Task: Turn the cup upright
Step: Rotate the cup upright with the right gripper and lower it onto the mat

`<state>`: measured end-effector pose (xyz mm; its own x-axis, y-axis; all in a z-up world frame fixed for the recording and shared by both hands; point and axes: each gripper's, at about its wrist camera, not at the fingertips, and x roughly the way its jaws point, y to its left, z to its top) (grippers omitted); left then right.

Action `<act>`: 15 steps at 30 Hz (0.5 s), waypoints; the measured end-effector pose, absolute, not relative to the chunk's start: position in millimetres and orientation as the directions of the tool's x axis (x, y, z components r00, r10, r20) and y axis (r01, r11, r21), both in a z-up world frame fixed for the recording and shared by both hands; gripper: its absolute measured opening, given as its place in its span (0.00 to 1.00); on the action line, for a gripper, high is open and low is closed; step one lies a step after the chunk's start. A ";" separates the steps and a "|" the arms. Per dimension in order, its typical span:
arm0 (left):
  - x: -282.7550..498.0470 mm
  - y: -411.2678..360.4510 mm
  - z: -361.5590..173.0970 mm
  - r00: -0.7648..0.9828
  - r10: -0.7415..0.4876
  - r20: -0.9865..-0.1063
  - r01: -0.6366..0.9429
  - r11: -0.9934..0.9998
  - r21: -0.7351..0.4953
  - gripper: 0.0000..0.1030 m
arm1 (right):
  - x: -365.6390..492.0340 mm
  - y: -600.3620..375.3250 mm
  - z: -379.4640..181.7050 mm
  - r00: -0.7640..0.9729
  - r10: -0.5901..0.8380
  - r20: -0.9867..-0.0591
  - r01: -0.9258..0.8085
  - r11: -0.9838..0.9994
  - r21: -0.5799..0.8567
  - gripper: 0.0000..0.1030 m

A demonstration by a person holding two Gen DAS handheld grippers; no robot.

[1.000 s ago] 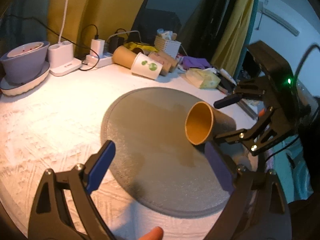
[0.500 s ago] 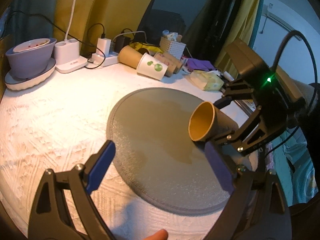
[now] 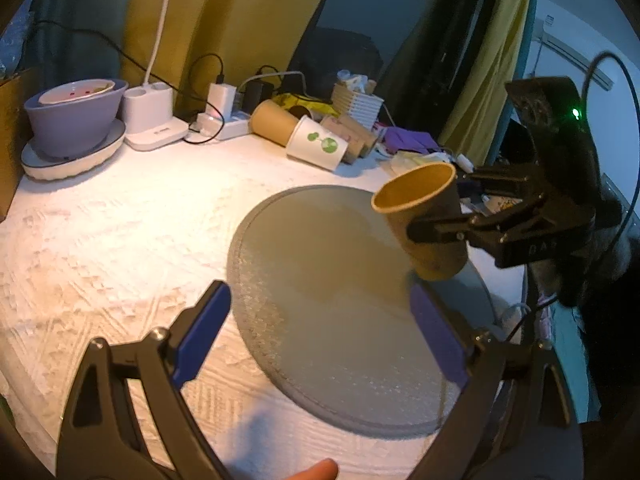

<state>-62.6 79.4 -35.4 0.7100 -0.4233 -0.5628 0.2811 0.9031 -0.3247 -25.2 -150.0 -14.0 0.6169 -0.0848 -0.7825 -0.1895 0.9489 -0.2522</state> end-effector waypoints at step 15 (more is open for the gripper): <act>-58.8 83.0 -37.2 0.720 -0.403 -0.565 0.254 0.911 -0.326 0.89 | -55.2 -191.1 -37.3 0.839 -0.011 -0.544 0.024 1.000 0.018 0.67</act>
<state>-58.8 83.0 -37.2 0.7203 -0.4026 -0.5648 0.2535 0.9108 -0.3259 -55.2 -191.1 -37.3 0.8390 -0.0107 -0.5440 0.0242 0.9995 0.0178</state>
